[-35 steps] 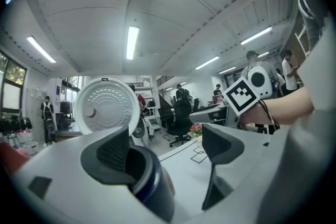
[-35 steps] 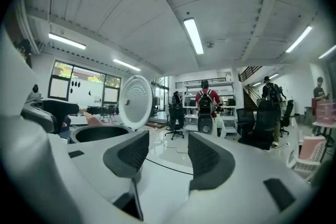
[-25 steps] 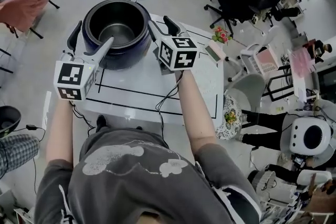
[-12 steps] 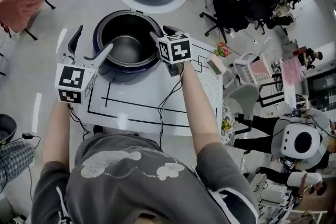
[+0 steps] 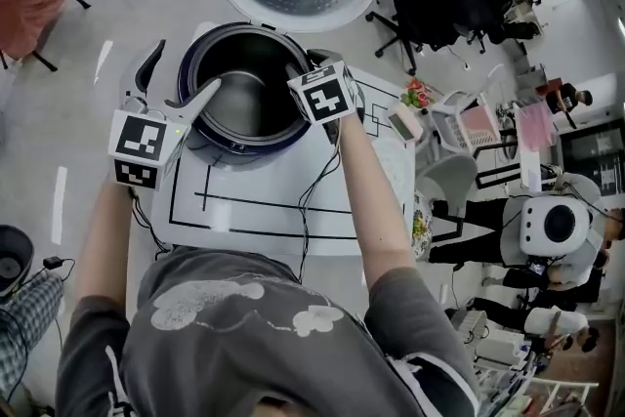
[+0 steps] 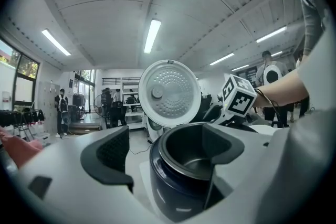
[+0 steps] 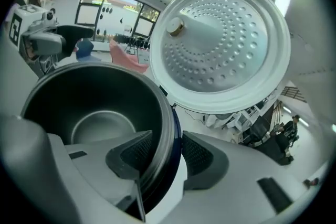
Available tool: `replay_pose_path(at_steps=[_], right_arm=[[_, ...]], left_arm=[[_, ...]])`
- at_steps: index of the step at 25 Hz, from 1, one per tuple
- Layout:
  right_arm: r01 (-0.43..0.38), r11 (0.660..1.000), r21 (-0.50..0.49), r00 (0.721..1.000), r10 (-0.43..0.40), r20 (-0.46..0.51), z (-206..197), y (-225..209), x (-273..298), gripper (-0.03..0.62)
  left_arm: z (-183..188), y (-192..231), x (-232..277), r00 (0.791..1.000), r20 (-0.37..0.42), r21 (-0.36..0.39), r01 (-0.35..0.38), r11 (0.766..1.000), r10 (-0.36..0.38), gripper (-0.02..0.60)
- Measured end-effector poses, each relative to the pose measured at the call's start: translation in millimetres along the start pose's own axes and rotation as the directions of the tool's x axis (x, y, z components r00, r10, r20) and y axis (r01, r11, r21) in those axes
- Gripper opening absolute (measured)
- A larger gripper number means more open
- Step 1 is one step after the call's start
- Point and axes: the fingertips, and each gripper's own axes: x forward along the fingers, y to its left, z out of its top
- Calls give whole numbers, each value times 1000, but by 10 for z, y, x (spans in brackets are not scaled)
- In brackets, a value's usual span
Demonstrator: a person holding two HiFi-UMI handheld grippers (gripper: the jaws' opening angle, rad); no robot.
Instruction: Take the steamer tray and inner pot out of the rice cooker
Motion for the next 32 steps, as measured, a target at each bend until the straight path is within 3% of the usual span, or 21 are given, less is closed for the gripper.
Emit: replay_pose_path(at_steps=[4, 10, 15, 19, 24, 28, 32], right_arm=[[47, 996, -74, 996, -53, -76, -5, -9, 16, 174], [58, 995, -81, 991, -68, -116, 18, -5, -28, 166], [90, 989, -121, 989, -104, -109, 87, 9, -85, 138], [86, 994, -65, 993, -91, -79, 173, 10, -119, 126], [100, 993, -62, 994, -102, -33, 287, -11, -221, 121], [117, 990, -77, 993, -117, -2, 383, -22, -300, 118], [132, 988, -81, 991, -131, 16, 430, -9, -351, 118]], left_arm=[[-5, 66, 40, 1000, -8, -7, 11, 1000, -11, 428], [-17, 142, 82, 1000, -8, -11, 21, 1000, -21, 428], [-4, 138, 147, 999, 3, -13, 33, 999, -33, 428], [-21, 130, 180, 999, 3, -12, 48, 999, -48, 428], [0, 74, 362, 992, -40, 77, 125, 989, -122, 426], [-99, 36, 708, 960, -171, 130, 243, 961, -220, 426], [-283, -61, 1009, 880, -357, 149, 383, 912, -312, 426]])
